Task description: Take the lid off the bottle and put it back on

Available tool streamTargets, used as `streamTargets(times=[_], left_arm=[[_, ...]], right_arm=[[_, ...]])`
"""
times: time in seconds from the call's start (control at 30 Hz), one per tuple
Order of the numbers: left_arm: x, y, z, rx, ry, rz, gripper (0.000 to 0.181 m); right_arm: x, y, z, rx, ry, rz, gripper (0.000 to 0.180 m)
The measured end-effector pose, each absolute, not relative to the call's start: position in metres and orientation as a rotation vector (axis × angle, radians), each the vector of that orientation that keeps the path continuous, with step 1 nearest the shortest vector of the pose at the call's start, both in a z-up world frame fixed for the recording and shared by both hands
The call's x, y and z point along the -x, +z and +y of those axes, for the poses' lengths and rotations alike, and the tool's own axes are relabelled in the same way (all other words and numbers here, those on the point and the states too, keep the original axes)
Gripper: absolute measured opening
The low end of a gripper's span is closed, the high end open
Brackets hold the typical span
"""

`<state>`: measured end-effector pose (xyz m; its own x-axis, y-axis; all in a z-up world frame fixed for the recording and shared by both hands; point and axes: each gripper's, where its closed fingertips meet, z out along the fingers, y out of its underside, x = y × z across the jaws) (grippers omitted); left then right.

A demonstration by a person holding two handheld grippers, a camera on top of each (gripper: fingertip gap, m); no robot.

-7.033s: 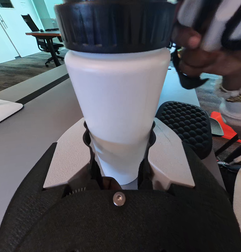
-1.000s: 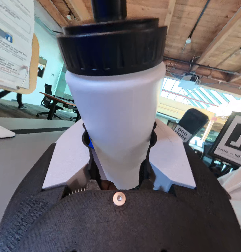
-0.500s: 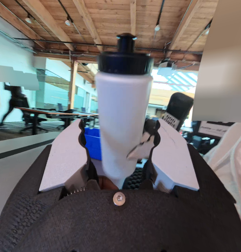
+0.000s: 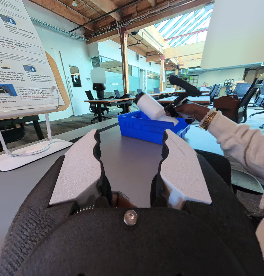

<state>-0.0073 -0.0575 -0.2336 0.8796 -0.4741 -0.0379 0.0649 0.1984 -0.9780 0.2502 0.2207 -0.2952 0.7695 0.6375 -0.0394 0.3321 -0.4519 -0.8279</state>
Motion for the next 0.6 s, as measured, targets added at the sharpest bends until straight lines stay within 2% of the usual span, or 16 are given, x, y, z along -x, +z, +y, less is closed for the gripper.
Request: streamTargets(times=[0.13,0.33,0.37,0.53,0.6], left_arm=[[0.01,-0.238,-0.054,1.351,-0.407,0.354,0.079],[0.009,-0.245,-0.051,1.396,-0.349,0.384,0.079],[0.009,-0.244,-0.052,1.397,-0.352,0.376,0.079],[0.029,-0.227,-0.071,1.451,-0.259,0.267,0.083],[0.057,-0.219,-0.087,1.473,-0.099,0.192,0.084]], right_arm=[[-0.255,-0.346,0.225,2.336,0.37,-0.821,0.084],[-0.249,-0.358,0.23,2.416,0.365,-0.813,0.08],[-0.247,-0.356,0.231,2.394,0.361,-0.823,0.075],[-0.252,-0.319,0.226,2.172,0.329,-0.746,0.089],[-0.255,-0.29,0.211,2.017,0.348,-0.674,0.089]])
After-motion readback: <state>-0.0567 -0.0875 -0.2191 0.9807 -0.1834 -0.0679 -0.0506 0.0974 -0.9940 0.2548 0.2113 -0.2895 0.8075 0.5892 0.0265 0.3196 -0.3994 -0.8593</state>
